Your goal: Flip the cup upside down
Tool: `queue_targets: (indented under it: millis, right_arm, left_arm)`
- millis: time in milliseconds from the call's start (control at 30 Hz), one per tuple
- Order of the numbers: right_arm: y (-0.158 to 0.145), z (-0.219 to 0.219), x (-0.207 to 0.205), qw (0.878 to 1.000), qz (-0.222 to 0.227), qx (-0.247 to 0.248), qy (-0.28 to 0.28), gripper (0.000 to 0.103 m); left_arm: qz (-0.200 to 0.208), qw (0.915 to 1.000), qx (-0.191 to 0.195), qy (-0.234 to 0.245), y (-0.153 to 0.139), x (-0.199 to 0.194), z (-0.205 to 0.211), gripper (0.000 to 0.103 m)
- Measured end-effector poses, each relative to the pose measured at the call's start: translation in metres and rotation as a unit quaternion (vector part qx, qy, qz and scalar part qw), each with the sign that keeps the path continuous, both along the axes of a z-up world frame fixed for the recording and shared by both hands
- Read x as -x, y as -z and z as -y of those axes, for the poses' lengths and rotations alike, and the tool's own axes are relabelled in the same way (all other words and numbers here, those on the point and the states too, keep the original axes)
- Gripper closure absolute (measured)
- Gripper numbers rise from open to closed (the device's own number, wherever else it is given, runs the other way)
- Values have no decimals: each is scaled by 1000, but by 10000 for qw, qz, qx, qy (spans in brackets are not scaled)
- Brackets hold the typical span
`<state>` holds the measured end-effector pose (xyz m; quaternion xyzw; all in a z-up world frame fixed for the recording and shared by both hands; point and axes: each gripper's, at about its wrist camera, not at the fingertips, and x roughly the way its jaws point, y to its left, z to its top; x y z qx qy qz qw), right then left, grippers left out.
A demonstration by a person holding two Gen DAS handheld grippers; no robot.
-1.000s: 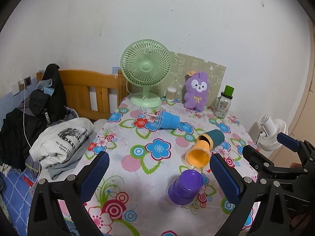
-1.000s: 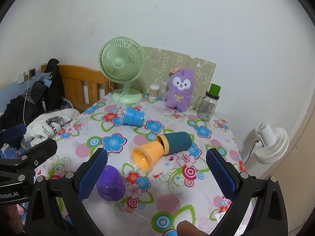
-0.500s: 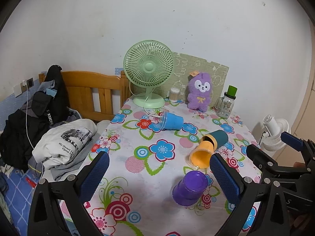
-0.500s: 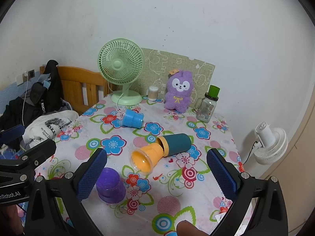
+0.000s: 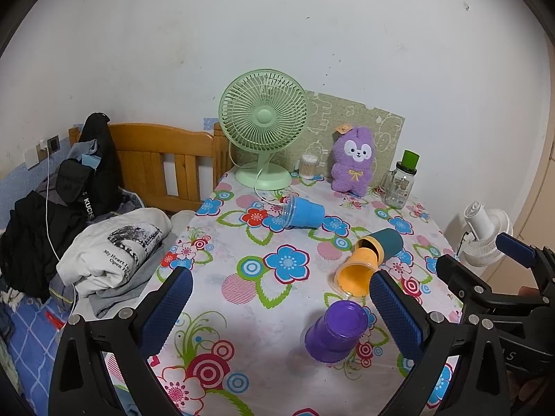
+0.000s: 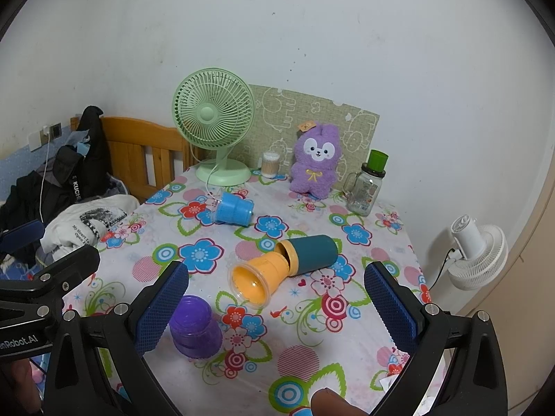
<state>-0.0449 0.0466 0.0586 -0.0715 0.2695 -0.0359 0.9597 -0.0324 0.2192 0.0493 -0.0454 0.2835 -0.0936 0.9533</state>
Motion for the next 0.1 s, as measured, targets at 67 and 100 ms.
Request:
queue_targets:
  millis: [67, 100]
  right_arm:
    - [0, 0, 0, 10000, 4, 0, 3, 1]
    - [0, 0, 0, 10000, 5, 1, 0, 1]
  left_arm:
    - [1, 10000, -1, -9, 0, 0, 0, 0]
    - [3, 10000, -2, -3, 0, 0, 0, 0]
